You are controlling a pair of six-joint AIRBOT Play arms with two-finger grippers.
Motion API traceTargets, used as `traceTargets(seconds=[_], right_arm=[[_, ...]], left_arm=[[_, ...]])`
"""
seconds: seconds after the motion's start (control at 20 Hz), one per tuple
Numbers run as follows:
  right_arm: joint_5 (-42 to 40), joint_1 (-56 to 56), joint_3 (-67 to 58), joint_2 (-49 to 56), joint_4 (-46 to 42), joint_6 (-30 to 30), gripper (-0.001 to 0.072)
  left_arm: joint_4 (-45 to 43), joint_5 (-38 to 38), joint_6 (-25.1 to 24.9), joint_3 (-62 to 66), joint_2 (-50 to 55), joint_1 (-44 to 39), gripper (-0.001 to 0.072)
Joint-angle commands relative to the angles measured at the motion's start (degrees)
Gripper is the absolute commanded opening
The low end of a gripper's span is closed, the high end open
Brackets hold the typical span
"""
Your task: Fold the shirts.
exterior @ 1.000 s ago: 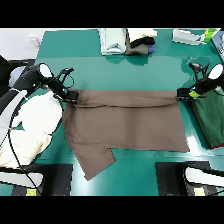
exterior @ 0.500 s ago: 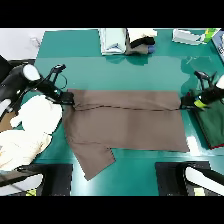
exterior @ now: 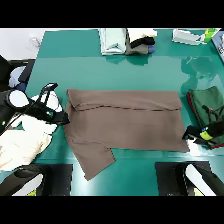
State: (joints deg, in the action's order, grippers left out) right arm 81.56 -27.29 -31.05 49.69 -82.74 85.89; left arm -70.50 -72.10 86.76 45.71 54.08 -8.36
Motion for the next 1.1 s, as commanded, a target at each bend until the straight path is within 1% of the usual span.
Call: traceTargets(seconds=[0.0, 0.1, 0.15, 0.25, 0.35, 0.45, 0.5, 0.65, 0.7, 0.85, 0.9, 1.05], right_arm=[[-0.39, -0.13, 5.03, -1.99, 0.2, -0.04, 0.0568], [-0.81, 2.19, 5.9, -1.92, 0.24, 0.09, 0.0567], [-1.25, 3.58, 6.19, -1.92, 0.24, 0.68, 0.0532], [-2.29, 6.05, 6.14, -1.97, 0.2, 1.31, 0.0417], [-2.6, 7.89, 6.12, -1.99, 0.04, 1.42, 0.027], [-2.38, 9.27, 6.12, -1.99, 0.09, 1.42, 0.0036], [-2.34, 10.03, 6.08, -1.99, 0.07, 1.42, 0.0016], [-2.36, 12.28, 6.03, -2.01, 0.0, 1.46, 0.0016], [-2.43, 12.74, 6.05, -2.01, 0.0, 1.46, 0.0016], [-2.58, 13.22, 6.03, -2.01, -0.09, 1.46, 0.0016], [-2.89, 13.22, 6.03, -2.01, -0.07, 1.46, 0.0016], [-3.89, 13.22, 6.01, -1.99, 0.11, 1.46, 0.0015]], left_arm=[[0.28, 1.81, 0.22, -1.4, -1.07, 0.0, 0.0359], [0.28, 2.21, 0.22, -1.4, -1.07, 0.0, 0.0359], [0.31, 2.21, 0.22, -1.4, -1.07, 0.0, 0.0359], [0.26, 2.19, 0.09, -1.4, -1.07, 0.0, 0.0359], [0.2, 1.51, -0.26, -1.4, -1.07, 0.0, 0.0359], [-0.42, 0.7, -0.24, -1.4, -1.09, 0.0, 0.0359], [-1.46, 0.07, -0.2, -1.4, -1.09, 0.0, 0.0359], [-5.27, -4.76, 1.73, -1.42, -1.16, 0.0, 0.0359], [-5.38, -5.35, 1.84, -1.68, -1.79, 0.0, 0.0358], [-5.35, -5.18, 4.94, -6.25, -7.3, 0.0, 0.0359], [-4.92, -5.35, 5.6, -8.55, -9.09, 0.0, 0.036], [0.52, -4.87, 5.77, -15.52, -11.85, -0.17, 0.0372]])
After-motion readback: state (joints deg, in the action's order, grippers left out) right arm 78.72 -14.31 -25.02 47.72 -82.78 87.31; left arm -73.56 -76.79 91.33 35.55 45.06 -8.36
